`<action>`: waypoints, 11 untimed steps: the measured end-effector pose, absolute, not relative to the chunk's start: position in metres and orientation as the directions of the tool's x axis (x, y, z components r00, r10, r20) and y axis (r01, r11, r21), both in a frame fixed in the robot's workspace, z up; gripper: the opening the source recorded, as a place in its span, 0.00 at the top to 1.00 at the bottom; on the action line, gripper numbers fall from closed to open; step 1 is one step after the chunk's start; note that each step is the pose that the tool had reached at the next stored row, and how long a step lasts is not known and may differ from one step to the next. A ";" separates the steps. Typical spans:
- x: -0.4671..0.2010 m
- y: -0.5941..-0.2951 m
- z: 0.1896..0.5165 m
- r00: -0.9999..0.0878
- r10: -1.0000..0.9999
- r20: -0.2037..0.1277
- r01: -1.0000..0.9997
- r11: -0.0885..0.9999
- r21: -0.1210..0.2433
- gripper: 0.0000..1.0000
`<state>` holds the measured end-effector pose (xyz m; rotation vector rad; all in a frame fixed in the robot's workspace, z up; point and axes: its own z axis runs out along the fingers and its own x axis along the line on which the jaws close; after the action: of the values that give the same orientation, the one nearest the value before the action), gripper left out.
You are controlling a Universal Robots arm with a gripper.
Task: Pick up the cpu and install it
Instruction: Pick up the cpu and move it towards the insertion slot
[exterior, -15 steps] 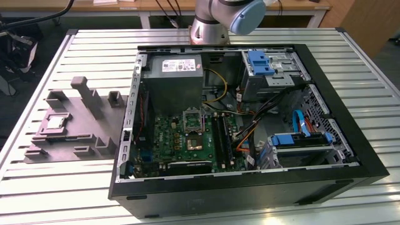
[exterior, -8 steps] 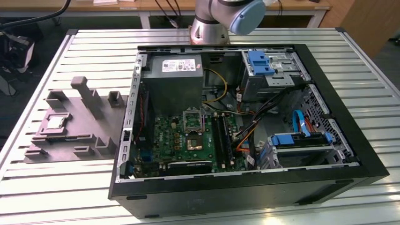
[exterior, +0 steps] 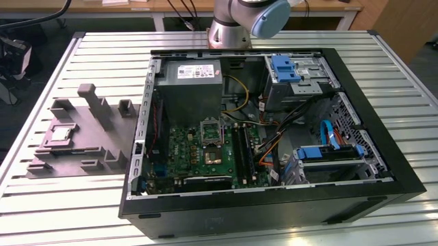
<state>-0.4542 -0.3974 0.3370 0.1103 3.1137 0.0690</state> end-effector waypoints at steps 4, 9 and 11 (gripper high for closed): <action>-0.454 -0.397 0.337 -0.997 0.071 -0.024 0.070 0.997 0.045 0.89; -0.455 -0.397 0.337 -0.997 0.071 -0.024 0.070 0.997 0.045 0.89; -0.455 -0.397 0.337 -0.997 0.071 -0.024 0.070 0.997 0.045 0.83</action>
<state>-0.4547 -0.3974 0.3370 0.1103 3.1136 0.0690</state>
